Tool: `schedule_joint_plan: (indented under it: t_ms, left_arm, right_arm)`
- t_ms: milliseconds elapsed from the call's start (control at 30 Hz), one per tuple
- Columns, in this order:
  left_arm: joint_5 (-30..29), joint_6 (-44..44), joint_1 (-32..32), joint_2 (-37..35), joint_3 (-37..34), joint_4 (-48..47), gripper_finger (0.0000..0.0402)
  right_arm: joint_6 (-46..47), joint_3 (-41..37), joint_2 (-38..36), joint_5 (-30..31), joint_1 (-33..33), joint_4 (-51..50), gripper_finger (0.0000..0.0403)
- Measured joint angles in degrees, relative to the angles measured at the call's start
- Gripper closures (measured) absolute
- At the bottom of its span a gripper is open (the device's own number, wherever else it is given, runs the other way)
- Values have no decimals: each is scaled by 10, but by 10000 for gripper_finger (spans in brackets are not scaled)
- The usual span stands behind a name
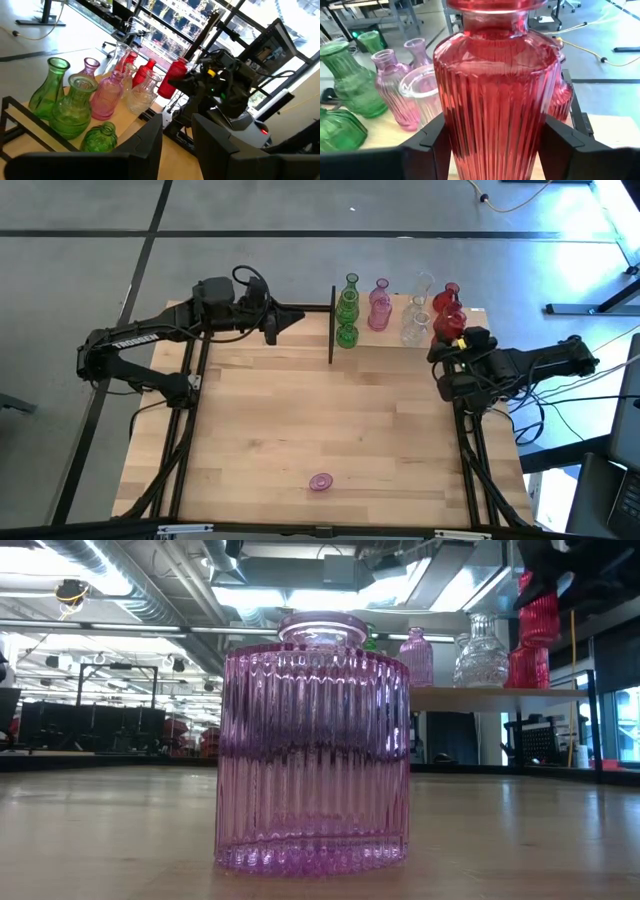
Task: Sort vases onto shelf
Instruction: Put the red vase on the shelf aligned with the other red vases
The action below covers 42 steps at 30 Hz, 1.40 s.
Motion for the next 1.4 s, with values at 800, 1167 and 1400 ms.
schedule_joint_plan:
  t_ms: [800,1167,1400]
  left_arm:
    - [-2,2,0,17,-1,1,303]
    - [-4,1,1,16,0,35,303]
    - [-17,17,25,16,0,34,303]
  right_arm:
    - [34,-54,0,-35,-47,-1,203]
    - [48,-54,0,-45,-83,-1,203]
    - [64,-54,0,-58,-83,-1,203]
